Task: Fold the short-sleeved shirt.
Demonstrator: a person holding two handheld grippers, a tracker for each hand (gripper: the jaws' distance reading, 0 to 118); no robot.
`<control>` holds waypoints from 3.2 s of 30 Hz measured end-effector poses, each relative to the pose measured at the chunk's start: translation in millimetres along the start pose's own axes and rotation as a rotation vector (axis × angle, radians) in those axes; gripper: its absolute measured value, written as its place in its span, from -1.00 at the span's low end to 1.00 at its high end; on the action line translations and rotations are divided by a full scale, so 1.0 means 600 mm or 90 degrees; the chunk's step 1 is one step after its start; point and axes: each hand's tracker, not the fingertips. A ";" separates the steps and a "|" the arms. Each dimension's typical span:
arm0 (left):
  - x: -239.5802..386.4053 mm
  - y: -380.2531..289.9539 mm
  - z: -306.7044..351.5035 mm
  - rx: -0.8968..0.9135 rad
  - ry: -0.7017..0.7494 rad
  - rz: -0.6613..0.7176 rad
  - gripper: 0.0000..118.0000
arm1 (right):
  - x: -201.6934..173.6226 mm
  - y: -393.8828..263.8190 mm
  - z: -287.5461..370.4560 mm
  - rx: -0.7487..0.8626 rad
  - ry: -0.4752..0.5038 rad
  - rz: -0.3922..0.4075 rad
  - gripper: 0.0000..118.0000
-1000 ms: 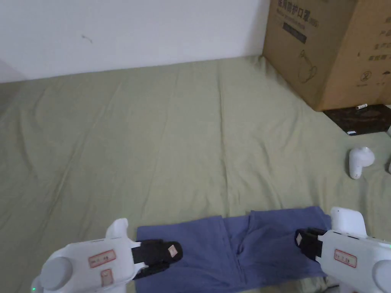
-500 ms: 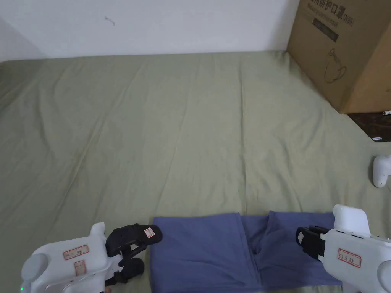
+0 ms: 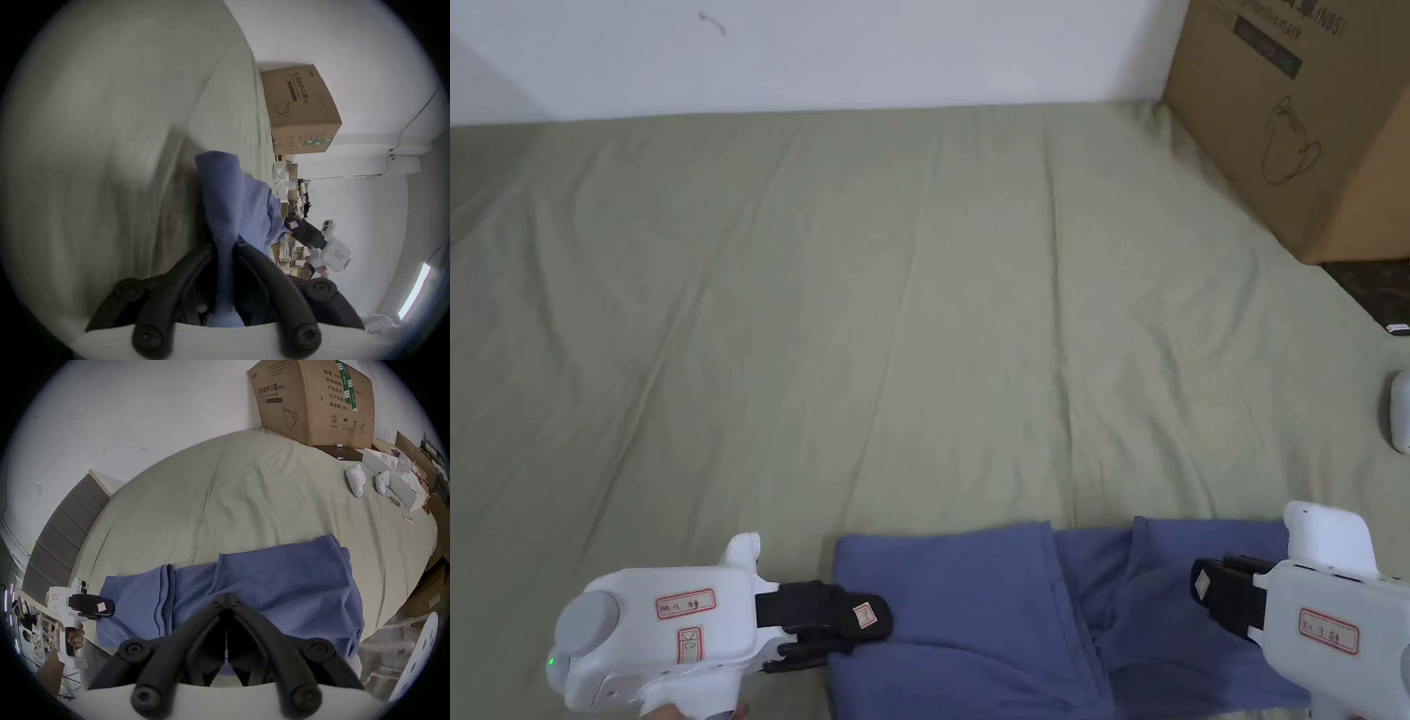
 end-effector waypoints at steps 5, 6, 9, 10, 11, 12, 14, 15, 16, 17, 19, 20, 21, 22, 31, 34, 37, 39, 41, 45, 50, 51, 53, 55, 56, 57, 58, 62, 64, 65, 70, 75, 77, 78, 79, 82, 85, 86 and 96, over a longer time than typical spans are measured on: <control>0.024 0.012 0.059 -0.031 0.070 -0.096 -0.90 | -0.021 0.008 0.008 0.004 -0.004 0.008 -1.00; 0.025 0.015 0.080 -0.026 0.071 -0.113 -0.90 | -0.024 0.009 0.008 0.005 -0.003 0.012 -1.00; 0.000 0.030 0.155 0.024 0.081 -0.061 -0.90 | -0.038 0.015 0.004 0.009 -0.001 0.019 -1.00; -0.013 0.033 0.182 0.040 0.090 -0.053 -0.90 | -0.041 0.016 0.001 0.008 0.002 0.020 -1.00; -0.020 0.036 0.206 0.049 0.108 -0.044 -0.90 | -0.046 0.017 -0.002 0.008 0.003 0.020 -1.00; -0.026 0.039 0.232 0.061 0.131 -0.040 -0.90 | -0.051 0.017 -0.003 0.009 0.006 0.021 -1.00; -0.027 0.037 0.267 0.067 0.163 -0.055 -0.90 | -0.060 0.017 -0.006 0.007 0.012 0.025 -1.00; -0.029 0.040 0.292 0.063 0.188 -0.049 -0.90 | -0.065 0.017 -0.009 0.005 0.015 0.029 -1.00; -0.030 0.040 0.310 0.062 0.207 -0.046 -0.90 | -0.069 0.016 -0.012 0.001 0.016 0.034 -1.00; -0.034 0.040 0.328 0.072 0.227 -0.047 -0.90 | -0.073 0.014 -0.015 0.000 0.016 0.037 -1.00; -0.032 0.039 0.351 0.081 0.230 -0.040 -0.90 | -0.076 0.010 -0.021 -0.003 0.021 0.037 -1.00; -0.030 0.036 0.357 0.089 0.228 -0.035 -0.90 | -0.078 0.008 -0.024 -0.005 0.026 0.033 -1.00; -0.029 0.033 0.362 0.095 0.225 -0.032 -0.90 | -0.079 0.006 -0.026 -0.006 0.029 0.030 -1.00; -0.023 0.030 0.361 0.097 0.227 -0.031 -0.90 | -0.082 0.004 -0.026 -0.009 0.031 0.030 -1.00; 0.173 0.021 0.293 0.107 0.285 -0.082 -0.90 | -0.047 -0.002 -0.019 -0.007 0.037 0.021 -1.00; 0.239 0.020 0.252 0.089 0.276 -0.129 -0.90 | -0.020 -0.001 -0.012 0.000 0.035 0.003 -1.00; 0.288 0.022 0.177 0.058 0.267 -0.157 -0.90 | 0.012 -0.003 -0.002 0.005 0.033 -0.019 -1.00; 0.300 0.025 0.119 0.021 0.251 -0.161 -0.90 | 0.034 -0.008 0.006 0.009 0.028 -0.033 -1.00; 0.310 0.023 0.054 -0.021 0.233 -0.163 -0.90 | 0.055 -0.012 0.014 0.014 0.022 -0.049 -1.00; 0.318 0.018 -0.068 -0.081 0.251 -0.195 -0.90 | 0.101 -0.018 0.022 0.034 0.017 -0.131 -1.00; 0.304 0.012 -0.189 -0.168 0.280 -0.205 -0.83 | 0.128 -0.023 0.026 0.034 0.009 -0.143 -1.00; 0.299 0.010 -0.203 -0.188 0.282 -0.219 -0.61 | 0.133 -0.024 0.027 0.034 0.014 -0.158 -1.00; 0.296 0.004 -0.213 -0.186 0.273 -0.209 0.10 | 0.140 -0.024 0.026 0.039 0.026 -0.179 -1.00; 0.293 0.007 -0.206 -0.184 0.240 -0.190 0.82 | 0.140 -0.022 0.023 0.036 0.026 -0.176 -1.00; 0.294 0.010 -0.194 -0.165 0.232 -0.186 0.89 | 0.138 -0.020 0.021 0.034 0.022 -0.168 -1.00; 0.302 0.011 -0.176 -0.141 0.220 -0.186 0.87 | 0.136 -0.019 0.019 0.031 0.021 -0.162 -1.00; 0.304 0.017 -0.158 -0.119 0.219 -0.191 0.87 | 0.132 -0.018 0.018 0.029 0.023 -0.157 -1.00; 0.304 0.025 -0.067 -0.007 0.253 -0.208 0.76 | 0.118 -0.016 0.011 0.025 0.035 -0.146 -1.00; 0.290 0.021 -0.030 0.027 0.274 -0.220 0.10 | 0.110 -0.017 0.007 0.022 0.037 -0.139 -1.00; 0.289 0.006 -0.020 0.031 0.278 -0.215 -0.47 | 0.106 -0.018 0.005 0.020 0.037 -0.136 -1.00; 0.237 -0.040 -0.026 0.017 0.267 -0.168 -0.95 | 0.094 -0.019 0.002 0.014 0.044 -0.126 -1.00; 0.204 -0.083 -0.122 -0.074 0.202 -0.133 -0.95 | 0.094 -0.017 0.001 0.013 0.040 -0.124 -1.00; 0.203 -0.095 -0.172 -0.100 0.193 -0.130 -0.95 | 0.096 -0.017 0.002 0.012 0.040 -0.125 -1.00; 0.205 -0.098 -0.193 -0.100 0.194 -0.136 -0.96 | 0.097 -0.017 0.005 0.013 0.038 -0.126 -1.00; 0.204 -0.100 -0.212 -0.102 0.193 -0.135 -0.96 | 0.099 -0.017 0.006 0.013 0.037 -0.127 -1.00; 0.210 -0.104 -0.254 -0.131 0.156 -0.109 -0.96 | 0.106 -0.018 0.009 0.014 0.034 -0.134 -1.00; 0.225 -0.104 -0.275 -0.132 0.151 -0.131 -0.95 | 0.111 -0.017 0.015 0.017 0.036 -0.138 -1.00; 0.226 -0.101 -0.285 -0.138 0.146 -0.130 -0.95 | 0.111 -0.016 0.015 0.018 0.037 -0.138 -1.00; 0.245 -0.082 -0.236 -0.106 0.100 -0.135 -0.95 | 0.089 0.003 0.025 0.019 0.035 -0.113 -1.00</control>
